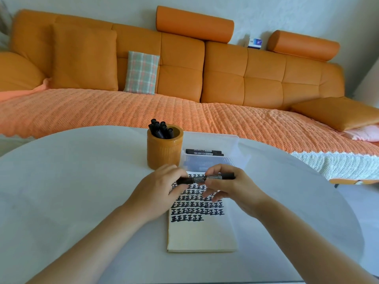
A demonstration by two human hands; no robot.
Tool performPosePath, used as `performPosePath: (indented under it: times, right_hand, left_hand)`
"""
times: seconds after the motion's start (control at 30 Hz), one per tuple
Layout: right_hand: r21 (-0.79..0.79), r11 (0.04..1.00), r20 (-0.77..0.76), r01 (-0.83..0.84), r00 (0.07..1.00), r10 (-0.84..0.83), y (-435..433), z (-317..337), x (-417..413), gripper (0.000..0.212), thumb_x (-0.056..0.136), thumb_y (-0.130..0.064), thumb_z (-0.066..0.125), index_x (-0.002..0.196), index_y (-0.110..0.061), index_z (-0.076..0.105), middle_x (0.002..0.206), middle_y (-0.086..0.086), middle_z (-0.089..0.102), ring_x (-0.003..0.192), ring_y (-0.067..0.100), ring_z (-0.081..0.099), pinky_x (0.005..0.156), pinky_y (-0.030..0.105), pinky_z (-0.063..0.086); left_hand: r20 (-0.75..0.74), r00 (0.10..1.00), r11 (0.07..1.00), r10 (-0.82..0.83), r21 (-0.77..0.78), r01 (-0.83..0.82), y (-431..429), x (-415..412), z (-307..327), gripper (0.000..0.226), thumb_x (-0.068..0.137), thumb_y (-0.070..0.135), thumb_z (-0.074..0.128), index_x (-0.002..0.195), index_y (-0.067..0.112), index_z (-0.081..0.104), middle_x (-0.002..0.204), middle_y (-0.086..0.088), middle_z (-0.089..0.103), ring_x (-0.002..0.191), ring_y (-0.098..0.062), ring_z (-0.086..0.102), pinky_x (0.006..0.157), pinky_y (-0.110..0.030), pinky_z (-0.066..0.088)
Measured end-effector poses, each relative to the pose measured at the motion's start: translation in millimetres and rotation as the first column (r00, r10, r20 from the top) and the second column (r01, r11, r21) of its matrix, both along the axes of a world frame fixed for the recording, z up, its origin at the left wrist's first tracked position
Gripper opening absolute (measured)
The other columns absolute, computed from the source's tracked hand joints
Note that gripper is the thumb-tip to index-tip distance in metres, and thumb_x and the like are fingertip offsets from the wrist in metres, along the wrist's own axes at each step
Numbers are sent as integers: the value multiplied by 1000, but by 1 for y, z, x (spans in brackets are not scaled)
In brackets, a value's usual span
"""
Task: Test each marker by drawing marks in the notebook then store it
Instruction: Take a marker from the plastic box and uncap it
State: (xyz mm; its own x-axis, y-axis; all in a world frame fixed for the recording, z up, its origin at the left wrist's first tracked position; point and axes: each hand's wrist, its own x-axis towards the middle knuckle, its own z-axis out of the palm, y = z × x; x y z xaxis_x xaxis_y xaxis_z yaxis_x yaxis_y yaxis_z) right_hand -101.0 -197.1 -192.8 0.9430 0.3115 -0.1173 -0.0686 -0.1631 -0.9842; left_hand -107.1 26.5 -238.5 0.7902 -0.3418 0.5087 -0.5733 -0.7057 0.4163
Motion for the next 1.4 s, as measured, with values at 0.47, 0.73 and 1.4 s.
performPosePath:
  times: [0.47, 0.73, 1.4]
  right_hand:
    - [-780, 574, 580, 248, 633, 513, 7, -17, -17, 39, 96, -53, 39, 121, -31, 59, 96, -12, 67, 85, 13, 60, 73, 35, 48]
    - [-813, 530, 549, 241, 622, 559, 7, -19, -12, 25, 103, -35, 40, 92, -19, 55, 77, -10, 47, 67, 19, 46, 59, 36, 39]
    - [-831, 507, 512, 228, 669, 539, 12, -16, -7, 53, 93, -65, 23, 116, -30, 56, 86, -7, 67, 76, 19, 61, 63, 37, 47]
  left_hand:
    - [52, 996, 996, -72, 47, 70, -9, -12, 7, 19, 88, 30, 67, 107, 25, 69, 92, 14, 62, 85, -5, 52, 66, -13, 37]
    - [34, 996, 994, -87, 73, 85, -9, -13, 4, 20, 89, 33, 60, 103, 20, 66, 93, 11, 63, 88, -5, 53, 71, -14, 40]
    - [-14, 996, 996, -83, 26, 84, -8, -2, -2, 19, 93, 32, 57, 105, 20, 64, 95, 14, 58, 92, -4, 52, 72, -20, 46]
